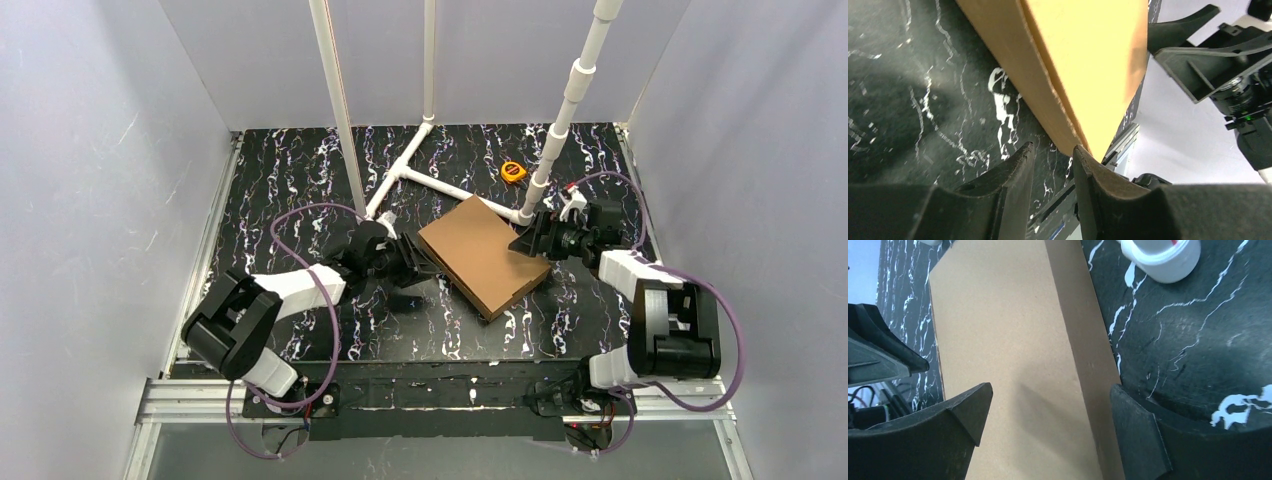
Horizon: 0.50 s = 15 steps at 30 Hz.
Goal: Fold the paper box
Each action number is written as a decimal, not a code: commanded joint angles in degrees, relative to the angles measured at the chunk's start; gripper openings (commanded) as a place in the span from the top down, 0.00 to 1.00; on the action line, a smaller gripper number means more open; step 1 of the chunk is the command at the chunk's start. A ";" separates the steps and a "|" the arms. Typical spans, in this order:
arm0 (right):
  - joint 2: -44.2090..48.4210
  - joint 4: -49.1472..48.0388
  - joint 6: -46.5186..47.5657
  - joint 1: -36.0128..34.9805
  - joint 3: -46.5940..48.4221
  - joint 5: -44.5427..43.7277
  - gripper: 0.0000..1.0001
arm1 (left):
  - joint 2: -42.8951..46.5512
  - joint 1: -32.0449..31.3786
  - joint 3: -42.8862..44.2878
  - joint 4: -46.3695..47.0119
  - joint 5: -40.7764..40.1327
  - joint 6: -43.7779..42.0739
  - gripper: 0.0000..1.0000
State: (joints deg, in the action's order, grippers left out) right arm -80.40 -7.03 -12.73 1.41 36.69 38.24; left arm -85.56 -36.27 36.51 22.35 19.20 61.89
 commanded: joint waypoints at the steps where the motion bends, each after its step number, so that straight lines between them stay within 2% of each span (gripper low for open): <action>1: -3.87 -2.54 -1.38 -0.23 1.67 3.82 0.06 | -2.95 -1.11 4.49 1.61 -0.35 0.22 0.67; 9: -3.74 -1.60 -0.11 -2.07 2.39 3.20 0.14 | -9.73 -2.02 10.90 1.76 0.48 0.51 0.63; 15: -0.67 -1.92 0.87 -4.75 2.34 3.44 0.20 | -11.64 -2.10 9.66 1.73 -1.54 1.63 0.64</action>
State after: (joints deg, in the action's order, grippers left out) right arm -84.51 -7.53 -12.45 -0.99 36.97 38.41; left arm -96.71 -37.91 46.09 23.49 19.33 62.89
